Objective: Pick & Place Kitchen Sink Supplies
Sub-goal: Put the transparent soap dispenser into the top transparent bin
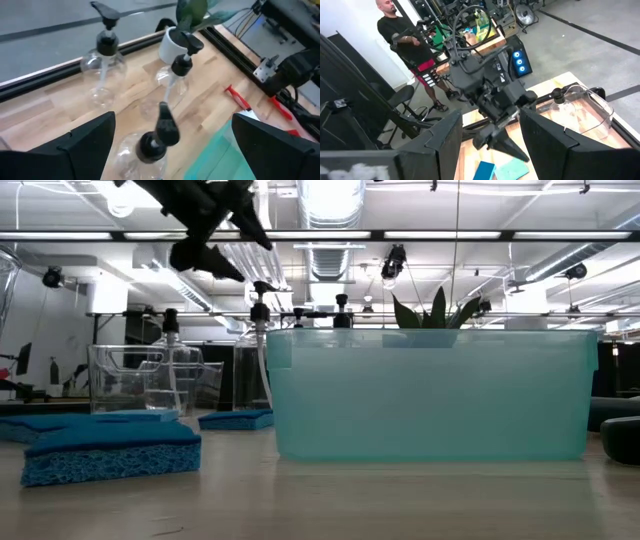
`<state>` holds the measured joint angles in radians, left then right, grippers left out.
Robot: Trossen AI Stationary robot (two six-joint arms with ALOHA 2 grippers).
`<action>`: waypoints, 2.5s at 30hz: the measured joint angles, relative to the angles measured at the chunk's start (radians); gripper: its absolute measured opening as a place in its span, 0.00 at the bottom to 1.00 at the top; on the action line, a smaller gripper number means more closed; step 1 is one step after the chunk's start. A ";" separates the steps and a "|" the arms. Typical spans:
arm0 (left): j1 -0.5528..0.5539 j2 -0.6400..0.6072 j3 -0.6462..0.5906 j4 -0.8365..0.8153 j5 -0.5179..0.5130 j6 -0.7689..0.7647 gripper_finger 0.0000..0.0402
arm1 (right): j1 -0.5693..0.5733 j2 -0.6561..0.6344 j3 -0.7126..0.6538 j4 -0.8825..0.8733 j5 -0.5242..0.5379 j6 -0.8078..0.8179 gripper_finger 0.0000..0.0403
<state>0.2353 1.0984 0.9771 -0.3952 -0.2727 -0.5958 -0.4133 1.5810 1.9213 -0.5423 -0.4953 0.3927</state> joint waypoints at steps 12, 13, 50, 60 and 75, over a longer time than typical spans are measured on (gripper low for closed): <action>-0.006 0.148 0.050 -0.051 -0.028 0.006 0.97 | 0.001 0.000 0.000 0.002 0.000 0.000 0.48; -0.007 0.156 0.050 -0.050 -0.029 -0.005 0.97 | 0.001 0.000 0.000 0.002 0.001 0.000 0.48; -0.002 0.150 0.050 -0.050 -0.044 -0.046 0.21 | 0.001 -0.002 0.000 0.000 0.026 0.003 0.48; -0.002 0.047 0.153 -0.161 -0.040 -0.049 0.19 | 0.000 -0.001 0.000 0.000 0.026 -0.004 0.48; -0.002 -0.132 0.279 -0.437 -0.076 -0.047 0.21 | 0.001 -0.001 0.000 0.002 0.040 -0.004 0.48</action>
<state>0.2337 0.9663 1.2556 -0.8318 -0.3483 -0.6427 -0.4126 1.5797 1.9213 -0.5404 -0.4550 0.3885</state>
